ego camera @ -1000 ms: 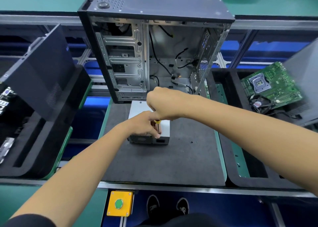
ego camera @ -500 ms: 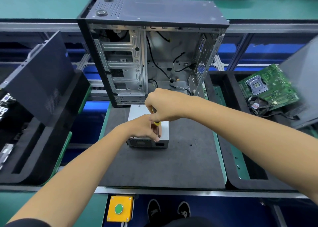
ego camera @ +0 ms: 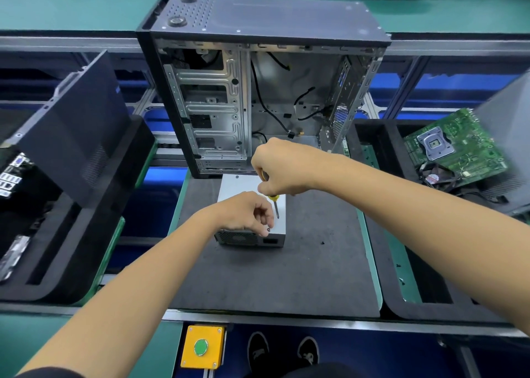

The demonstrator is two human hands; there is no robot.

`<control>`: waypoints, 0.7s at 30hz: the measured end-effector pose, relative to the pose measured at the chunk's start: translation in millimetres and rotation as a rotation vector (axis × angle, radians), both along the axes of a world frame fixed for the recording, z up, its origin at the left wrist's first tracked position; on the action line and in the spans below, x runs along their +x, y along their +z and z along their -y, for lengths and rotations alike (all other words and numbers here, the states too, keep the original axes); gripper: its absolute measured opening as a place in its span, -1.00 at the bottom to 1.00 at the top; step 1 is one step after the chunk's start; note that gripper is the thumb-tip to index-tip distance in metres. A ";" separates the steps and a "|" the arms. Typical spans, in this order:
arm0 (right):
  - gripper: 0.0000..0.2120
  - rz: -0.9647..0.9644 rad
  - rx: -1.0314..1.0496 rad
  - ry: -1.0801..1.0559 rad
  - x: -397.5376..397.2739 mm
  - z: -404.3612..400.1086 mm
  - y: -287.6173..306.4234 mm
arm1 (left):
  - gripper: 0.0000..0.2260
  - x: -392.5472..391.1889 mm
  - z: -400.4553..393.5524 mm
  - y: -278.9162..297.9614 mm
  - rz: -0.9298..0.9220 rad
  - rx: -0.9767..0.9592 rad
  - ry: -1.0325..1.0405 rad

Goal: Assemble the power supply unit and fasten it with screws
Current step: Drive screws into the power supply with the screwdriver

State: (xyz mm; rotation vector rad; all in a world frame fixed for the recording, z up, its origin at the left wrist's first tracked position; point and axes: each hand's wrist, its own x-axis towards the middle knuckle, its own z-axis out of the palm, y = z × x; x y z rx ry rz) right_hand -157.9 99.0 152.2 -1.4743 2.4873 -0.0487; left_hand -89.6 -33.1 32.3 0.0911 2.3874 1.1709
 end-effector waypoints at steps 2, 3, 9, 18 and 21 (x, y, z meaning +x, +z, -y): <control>-0.85 -0.012 0.012 0.013 -0.3 0.9 -2.1 | -0.84 -0.3 0.8 -0.3 0.004 0.001 -0.003; -0.85 -0.018 0.016 0.021 -0.4 1.2 -3.2 | -0.83 -0.4 1.0 -0.5 0.007 0.002 -0.005; -0.88 -0.029 0.006 0.028 -3.0 1.7 -6.8 | -0.77 -1.6 4.6 3.6 0.033 0.026 -0.028; -0.88 -0.097 -0.032 -0.006 -11.9 -10.1 -2.1 | -0.97 -16.4 -13.0 11.8 -0.053 0.027 0.097; -0.82 -0.133 0.037 -0.027 -13.3 -23.7 -8.6 | -0.93 -31.3 -35.1 14.5 -0.084 -0.059 0.067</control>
